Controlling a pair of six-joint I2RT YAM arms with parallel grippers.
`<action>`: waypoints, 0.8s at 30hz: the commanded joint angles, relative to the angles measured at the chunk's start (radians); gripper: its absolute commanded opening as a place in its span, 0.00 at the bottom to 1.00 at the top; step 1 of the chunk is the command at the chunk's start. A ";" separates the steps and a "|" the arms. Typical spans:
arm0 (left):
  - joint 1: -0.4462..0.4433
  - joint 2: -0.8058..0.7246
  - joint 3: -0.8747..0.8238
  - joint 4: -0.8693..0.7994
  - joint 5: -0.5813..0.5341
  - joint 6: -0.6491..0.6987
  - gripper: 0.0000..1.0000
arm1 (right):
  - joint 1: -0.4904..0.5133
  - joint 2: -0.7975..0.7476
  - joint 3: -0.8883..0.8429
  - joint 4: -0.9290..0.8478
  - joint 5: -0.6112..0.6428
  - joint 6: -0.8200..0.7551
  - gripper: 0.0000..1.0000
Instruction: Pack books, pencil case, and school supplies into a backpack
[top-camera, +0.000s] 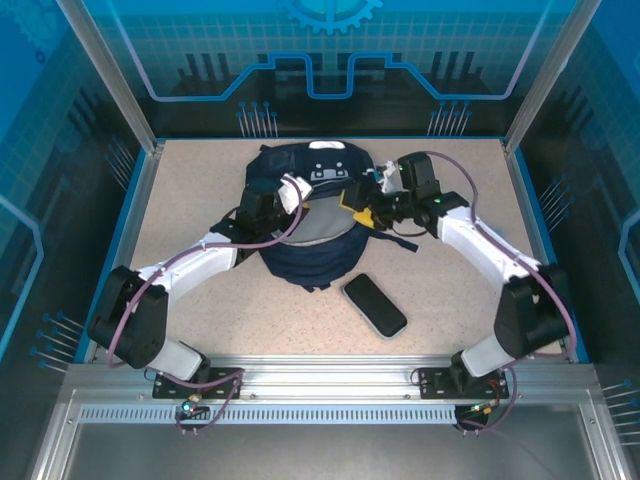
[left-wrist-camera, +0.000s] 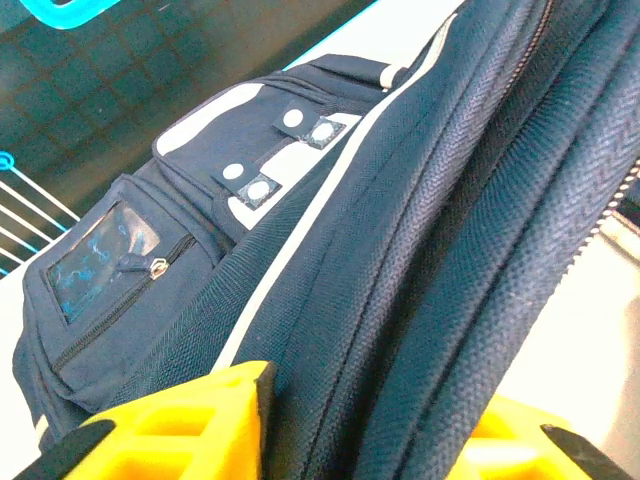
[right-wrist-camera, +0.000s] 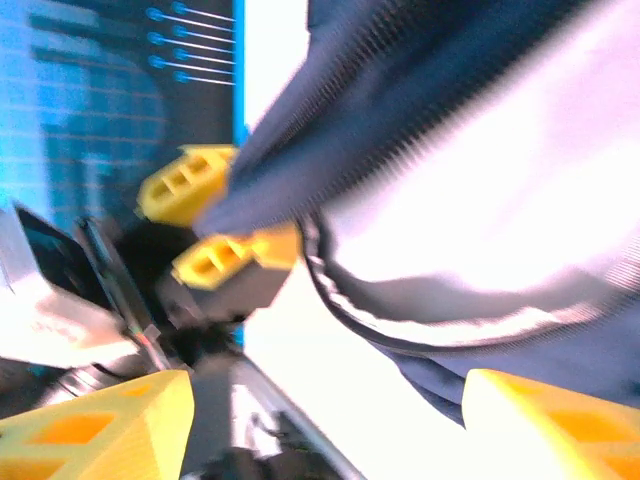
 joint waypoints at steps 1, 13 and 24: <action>-0.004 -0.018 0.017 0.086 -0.022 -0.092 0.29 | 0.007 -0.148 -0.061 -0.300 0.308 -0.296 0.77; -0.008 -0.054 -0.012 0.184 -0.050 -0.192 0.14 | 0.261 -0.298 -0.297 -0.450 0.722 -0.331 0.93; -0.010 -0.077 -0.016 0.176 -0.078 -0.213 0.15 | 0.415 -0.207 -0.391 -0.417 0.727 -0.341 0.92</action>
